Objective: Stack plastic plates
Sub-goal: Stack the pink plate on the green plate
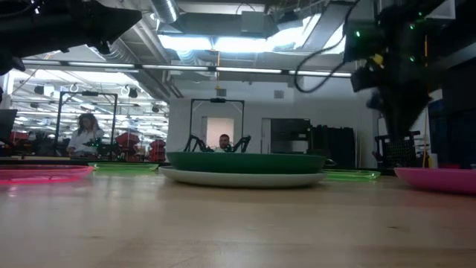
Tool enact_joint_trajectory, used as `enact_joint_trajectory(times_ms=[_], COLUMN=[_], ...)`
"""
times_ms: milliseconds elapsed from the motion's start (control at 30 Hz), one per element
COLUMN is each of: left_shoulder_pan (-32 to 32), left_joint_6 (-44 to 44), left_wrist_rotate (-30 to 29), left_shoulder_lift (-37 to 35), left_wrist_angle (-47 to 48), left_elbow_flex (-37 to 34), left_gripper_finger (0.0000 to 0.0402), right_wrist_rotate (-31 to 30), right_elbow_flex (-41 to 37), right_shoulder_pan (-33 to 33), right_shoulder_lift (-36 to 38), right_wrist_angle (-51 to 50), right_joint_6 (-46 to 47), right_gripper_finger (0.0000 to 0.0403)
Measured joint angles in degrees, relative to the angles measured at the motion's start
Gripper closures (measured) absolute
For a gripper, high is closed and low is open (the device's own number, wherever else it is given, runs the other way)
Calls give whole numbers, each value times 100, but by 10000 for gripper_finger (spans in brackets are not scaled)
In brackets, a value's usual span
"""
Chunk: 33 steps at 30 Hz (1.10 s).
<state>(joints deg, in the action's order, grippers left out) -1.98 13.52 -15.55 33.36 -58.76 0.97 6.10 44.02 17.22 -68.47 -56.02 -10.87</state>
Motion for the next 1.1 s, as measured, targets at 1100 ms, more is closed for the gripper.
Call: enact_joint_trajectory(times_ms=[1100], left_shoulder_pan=[0], left_joint_6=[11], left_wrist_rotate=[17], left_shoulder_lift=[0], left_wrist_angle=[22], left_elbow_flex=[0], left_gripper_finger=[392], right_wrist_rotate=[-315], right_elbow_flex=[-197], right_shoulder_pan=[2], right_shoulder_lift=[-1426], right_wrist_angle=[613], right_joint_6=[-909], right_gripper_finger=[308])
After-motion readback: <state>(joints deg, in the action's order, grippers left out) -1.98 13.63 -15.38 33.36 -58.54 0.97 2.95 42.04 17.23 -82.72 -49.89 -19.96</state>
